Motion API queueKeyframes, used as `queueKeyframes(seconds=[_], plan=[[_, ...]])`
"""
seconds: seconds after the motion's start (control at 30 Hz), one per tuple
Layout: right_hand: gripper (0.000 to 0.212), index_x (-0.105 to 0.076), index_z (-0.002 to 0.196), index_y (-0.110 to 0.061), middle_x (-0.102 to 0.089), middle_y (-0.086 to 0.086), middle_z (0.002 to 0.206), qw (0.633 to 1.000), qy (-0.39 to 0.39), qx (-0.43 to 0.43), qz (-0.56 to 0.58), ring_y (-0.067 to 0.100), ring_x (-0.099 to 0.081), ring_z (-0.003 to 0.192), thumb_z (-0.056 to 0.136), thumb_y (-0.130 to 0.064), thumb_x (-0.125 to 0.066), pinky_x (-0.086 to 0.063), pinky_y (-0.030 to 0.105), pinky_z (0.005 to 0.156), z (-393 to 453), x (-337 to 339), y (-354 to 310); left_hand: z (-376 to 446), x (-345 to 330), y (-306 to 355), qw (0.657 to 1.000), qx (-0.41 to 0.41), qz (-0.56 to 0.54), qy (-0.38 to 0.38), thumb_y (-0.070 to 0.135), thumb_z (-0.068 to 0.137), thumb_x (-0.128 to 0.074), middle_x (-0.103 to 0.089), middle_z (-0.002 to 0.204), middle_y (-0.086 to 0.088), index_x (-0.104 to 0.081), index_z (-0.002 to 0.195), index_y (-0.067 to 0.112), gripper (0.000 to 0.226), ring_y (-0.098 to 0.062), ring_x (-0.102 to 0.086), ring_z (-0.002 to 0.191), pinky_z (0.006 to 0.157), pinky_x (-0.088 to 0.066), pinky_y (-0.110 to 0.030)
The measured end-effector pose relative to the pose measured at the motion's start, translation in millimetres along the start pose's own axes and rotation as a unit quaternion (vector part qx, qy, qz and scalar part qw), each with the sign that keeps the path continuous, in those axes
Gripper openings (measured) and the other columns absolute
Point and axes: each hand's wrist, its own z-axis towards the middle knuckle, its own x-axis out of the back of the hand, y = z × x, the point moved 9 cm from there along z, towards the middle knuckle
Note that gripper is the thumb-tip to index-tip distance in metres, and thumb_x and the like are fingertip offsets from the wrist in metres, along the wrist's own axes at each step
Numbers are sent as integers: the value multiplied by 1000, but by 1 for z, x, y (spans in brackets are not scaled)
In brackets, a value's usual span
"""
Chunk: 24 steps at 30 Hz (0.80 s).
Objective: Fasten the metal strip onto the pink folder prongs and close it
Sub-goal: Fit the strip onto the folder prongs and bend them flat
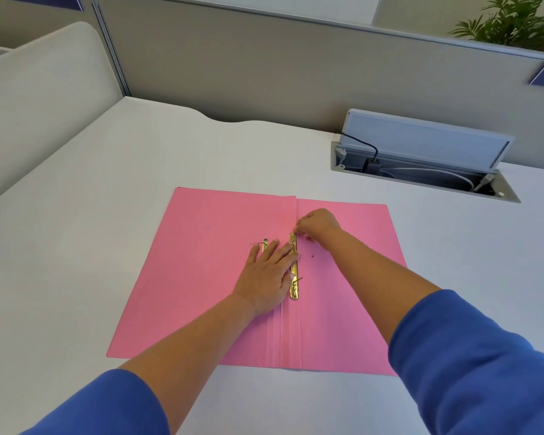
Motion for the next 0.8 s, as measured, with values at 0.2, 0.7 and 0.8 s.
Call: queueKeyframes(seconds=[0.2,0.7,0.8], plan=[[29,-45,58,-14,-45,2,57,997,39,-21,62,18,-44,49,76,-16,-67,-36,24,47,-12,-3,8,0,-1,-2,1000,4,-11,-2,32,94,-29,-18,157,10,-26,143,30,49,-17,-7,146,119,-1,-46],[15,-52,76,-12,-48,3,68,957,-40,-76,275,16,-37,48,83,-17,-64,-33,21,44,-120,-35,61,6,-5,-6,997,13,-61,-38,36,96,-29,-16,157,11,-27,143,30,47,-15,-4,146,117,3,-44],[20,-50,75,-11,-48,6,67,951,-45,-89,292,17,-32,46,84,-21,-64,-26,24,46,-129,-38,60,7,-6,-9,996,17,-67,-59,40,96,-29,-13,158,10,-25,144,30,49,-15,-2,146,117,4,-45]])
